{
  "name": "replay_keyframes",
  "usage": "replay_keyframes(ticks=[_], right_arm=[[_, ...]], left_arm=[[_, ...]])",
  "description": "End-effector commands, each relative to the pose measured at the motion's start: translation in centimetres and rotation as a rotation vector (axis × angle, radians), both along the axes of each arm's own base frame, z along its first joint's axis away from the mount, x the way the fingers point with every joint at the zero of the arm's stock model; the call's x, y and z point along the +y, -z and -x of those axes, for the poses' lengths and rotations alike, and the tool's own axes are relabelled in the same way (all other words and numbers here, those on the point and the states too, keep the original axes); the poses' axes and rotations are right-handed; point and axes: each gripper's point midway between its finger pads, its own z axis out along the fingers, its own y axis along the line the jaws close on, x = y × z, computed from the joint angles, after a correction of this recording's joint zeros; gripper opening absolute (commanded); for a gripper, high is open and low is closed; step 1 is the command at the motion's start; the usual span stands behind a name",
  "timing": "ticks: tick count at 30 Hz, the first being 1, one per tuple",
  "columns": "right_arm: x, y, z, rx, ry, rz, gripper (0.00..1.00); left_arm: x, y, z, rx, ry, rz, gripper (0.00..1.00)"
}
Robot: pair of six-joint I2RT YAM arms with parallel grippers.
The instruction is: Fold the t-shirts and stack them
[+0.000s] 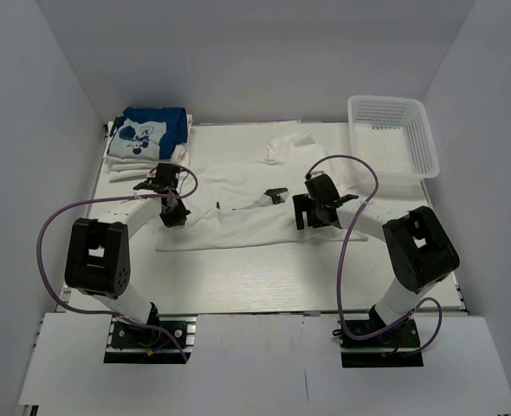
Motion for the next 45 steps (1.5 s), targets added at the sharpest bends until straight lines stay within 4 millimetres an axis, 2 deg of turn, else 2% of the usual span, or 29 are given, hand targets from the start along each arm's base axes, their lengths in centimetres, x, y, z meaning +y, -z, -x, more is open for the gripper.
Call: replay_keyframes(ticks=[1, 4, 6, 9, 10, 13, 17, 19, 20, 21, 22, 24, 25, 27, 28, 30, 31, 32, 33, 34, 35, 36, 37, 38, 39, 40, 42, 43, 45], right_arm=[[-2.0, 2.7, 1.7, 0.093, 0.023, 0.102, 0.90], [-2.1, 2.9, 1.7, 0.096, 0.023, 0.108, 0.90], [-2.1, 2.8, 1.8, 0.098, 0.023, 0.108, 0.90], [-2.3, 3.0, 1.9, 0.102, 0.027, 0.116, 0.90], [-2.2, 2.7, 1.3, 0.080, 0.032, 0.110, 0.90], [-2.7, 2.8, 1.7, 0.103, 0.036, 0.133, 0.90], [-3.2, 2.6, 2.0, 0.106, 0.049, 0.154, 0.90], [-3.2, 2.5, 2.1, 0.102, 0.053, 0.154, 0.90], [-3.3, 2.4, 2.2, 0.101, 0.056, 0.154, 0.90], [-3.3, 2.4, 2.3, 0.103, 0.057, 0.153, 0.90], [-3.3, 2.5, 2.4, 0.104, 0.058, 0.153, 0.90], [-3.5, 2.3, 2.5, 0.101, 0.067, 0.155, 0.90], [-3.5, 2.2, 2.6, 0.101, 0.069, 0.153, 0.90], [-3.5, 1.8, 2.6, 0.088, 0.071, 0.151, 0.90], [-3.7, 1.8, 2.9, 0.096, 0.062, 0.159, 0.90], [-4.7, 1.2, 3.2, 0.095, 0.075, 0.200, 0.90], [-4.8, 0.8, 3.2, 0.084, 0.085, 0.200, 0.90], [-4.9, 0.5, 3.1, 0.080, 0.093, 0.197, 0.90], [-4.4, -0.6, 2.9, 0.047, 0.095, 0.164, 0.90], [-4.1, -0.8, 3.1, 0.049, 0.091, 0.139, 0.90], [-3.7, -1.2, 3.0, 0.038, 0.084, 0.117, 0.90], [-2.8, -2.6, 2.6, -0.001, 0.078, 0.046, 0.90], [-2.7, -3.1, 2.3, -0.017, 0.085, 0.022, 0.90], [-2.1, -3.6, 2.3, -0.033, 0.077, -0.003, 0.90], [-1.4, -5.0, 1.8, -0.078, 0.086, -0.066, 0.90], [-1.6, -5.3, 1.7, -0.093, 0.102, -0.077, 0.90], [-1.9, -5.9, 1.5, -0.118, 0.152, -0.087, 0.90], [-2.5, -5.9, 1.3, -0.127, 0.178, -0.075, 0.90], [-3.1, -5.7, 1.2, -0.129, 0.227, -0.064, 0.90]], left_arm=[[1.3, -3.2, -1.8, -0.118, -0.045, -0.034, 0.00], [2.3, -4.7, -3.2, -0.185, -0.080, -0.084, 0.00], [2.7, -4.9, -4.1, -0.194, -0.095, -0.110, 0.00], [3.8, -4.0, -4.8, -0.159, -0.124, -0.162, 0.00], [4.2, -4.3, -5.4, -0.165, -0.137, -0.186, 0.00], [4.5, -3.4, -6.0, -0.128, -0.163, -0.209, 0.00], [6.4, -2.8, -6.4, -0.114, -0.240, -0.239, 0.00], [6.2, -3.6, -8.0, -0.157, -0.246, -0.229, 0.00], [6.3, -2.9, -8.3, -0.140, -0.248, -0.219, 0.00], [6.2, -3.6, -9.3, -0.161, -0.241, -0.219, 0.00], [6.6, -3.7, -9.5, -0.148, -0.257, -0.219, 0.08], [7.8, -4.5, -9.3, -0.111, -0.305, -0.266, 0.33], [8.1, -4.7, -9.3, -0.109, -0.310, -0.280, 0.64], [9.5, -4.6, -8.7, -0.091, -0.356, -0.297, 0.67], [9.8, -5.9, -8.4, -0.114, -0.379, -0.303, 0.69], [10.2, -7.0, -8.0, -0.141, -0.404, -0.292, 0.76], [9.9, -7.8, -8.6, -0.184, -0.387, -0.266, 0.82], [8.8, -8.6, -8.5, -0.208, -0.337, -0.212, 0.99], [8.1, -9.0, -8.7, -0.225, -0.305, -0.177, 1.00], [7.3, -9.6, -9.3, -0.264, -0.277, -0.132, 1.00], [5.3, -8.7, -8.9, -0.255, -0.197, -0.060, 1.00], [3.9, -9.4, -8.9, -0.287, -0.137, -0.012, 1.00], [2.8, -8.8, -8.8, -0.303, -0.093, 0.037, 1.00], [0.4, -8.3, -8.5, -0.293, -0.019, 0.151, 1.00], [-0.6, -8.4, -8.2, -0.308, 0.028, 0.197, 1.00], [-2.4, -7.7, -7.5, -0.315, 0.100, 0.267, 1.00], [-3.3, -6.5, -6.6, -0.299, 0.139, 0.307, 1.00], [-3.2, -5.2, -5.7, -0.266, 0.134, 0.307, 1.00], [-3.8, -3.9, -4.9, -0.238, 0.149, 0.319, 1.00]])
